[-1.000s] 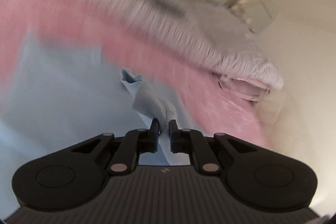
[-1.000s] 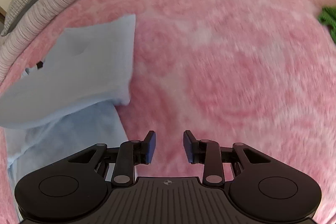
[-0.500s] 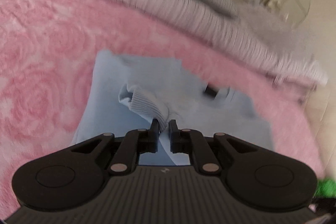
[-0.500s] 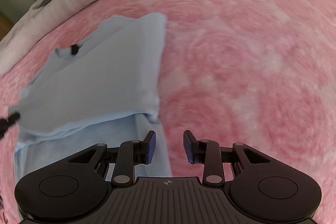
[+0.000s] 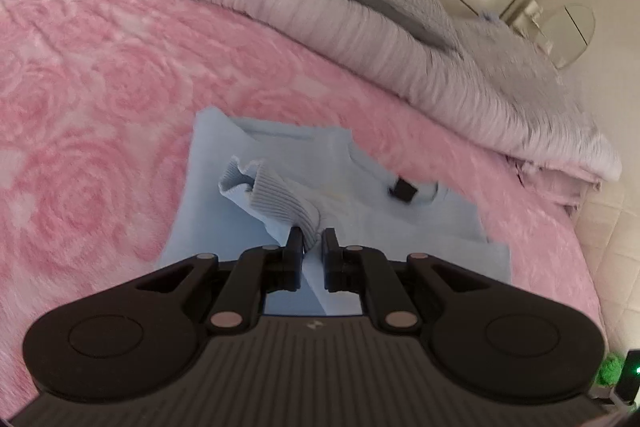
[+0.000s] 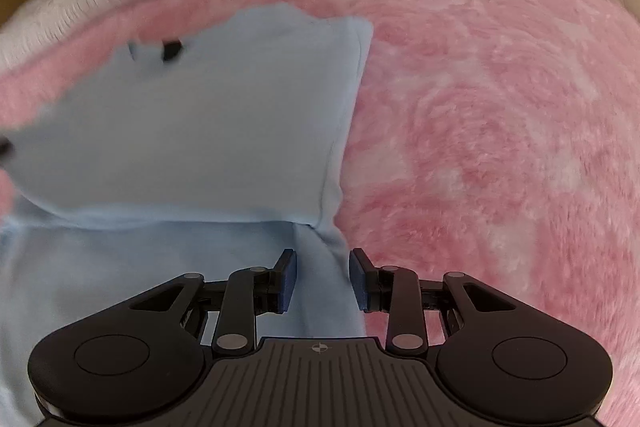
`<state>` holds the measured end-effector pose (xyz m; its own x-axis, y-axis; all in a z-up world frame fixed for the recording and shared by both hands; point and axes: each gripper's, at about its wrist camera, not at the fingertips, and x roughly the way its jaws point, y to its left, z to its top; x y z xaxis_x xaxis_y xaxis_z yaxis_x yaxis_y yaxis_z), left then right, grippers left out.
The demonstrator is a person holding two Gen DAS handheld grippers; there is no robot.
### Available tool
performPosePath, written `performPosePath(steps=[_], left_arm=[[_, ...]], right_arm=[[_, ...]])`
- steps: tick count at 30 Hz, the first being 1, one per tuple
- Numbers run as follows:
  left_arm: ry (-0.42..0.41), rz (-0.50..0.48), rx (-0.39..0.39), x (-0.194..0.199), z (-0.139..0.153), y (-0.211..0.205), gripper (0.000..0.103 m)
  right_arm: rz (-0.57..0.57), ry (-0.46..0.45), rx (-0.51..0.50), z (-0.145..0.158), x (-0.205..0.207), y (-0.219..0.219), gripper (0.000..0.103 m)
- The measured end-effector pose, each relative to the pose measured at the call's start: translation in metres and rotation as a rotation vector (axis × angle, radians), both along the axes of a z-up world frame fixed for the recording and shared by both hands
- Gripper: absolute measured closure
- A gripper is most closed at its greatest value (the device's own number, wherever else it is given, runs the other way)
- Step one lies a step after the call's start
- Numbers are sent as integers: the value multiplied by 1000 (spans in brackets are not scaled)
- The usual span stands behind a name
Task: Fold clothes
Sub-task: 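Grasp the other sleeve cuff with the left tool and lay it across the body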
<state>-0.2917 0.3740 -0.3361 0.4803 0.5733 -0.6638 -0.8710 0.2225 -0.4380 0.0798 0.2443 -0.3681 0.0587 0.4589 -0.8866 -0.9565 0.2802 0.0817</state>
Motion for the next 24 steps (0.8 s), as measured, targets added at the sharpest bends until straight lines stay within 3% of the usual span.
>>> performPosePath(steps=[2, 5, 8, 12, 14, 17, 20, 24], left_arm=[[15, -9, 5, -6, 3, 1, 97], [78, -56, -32, -1, -10, -1, 97], [181, -98, -73, 6, -35, -3, 97], [148, -64, -60, 3, -38, -9, 97], [142, -70, -15, 4, -30, -12, 97], [209, -111, -11, 6, -35, -9, 96], [237, -116, -104, -1, -53, -4, 89], [263, -89, -90, -5, -29, -13, 85]], right_arm=[[-97, -64, 7, 3, 13, -5, 70], [-205, 58, -21, -1, 35, -14, 70], [-127, 28, -34, 6, 30, -13, 70], [-51, 9, 14, 16, 21, -12, 70], [-19, 2, 29, 13, 16, -11, 70], [-69, -50, -71, -3, 19, -7, 70], [-135, 44, -60, 1, 29, -13, 70], [-92, 24, -48, 14, 29, -19, 70]])
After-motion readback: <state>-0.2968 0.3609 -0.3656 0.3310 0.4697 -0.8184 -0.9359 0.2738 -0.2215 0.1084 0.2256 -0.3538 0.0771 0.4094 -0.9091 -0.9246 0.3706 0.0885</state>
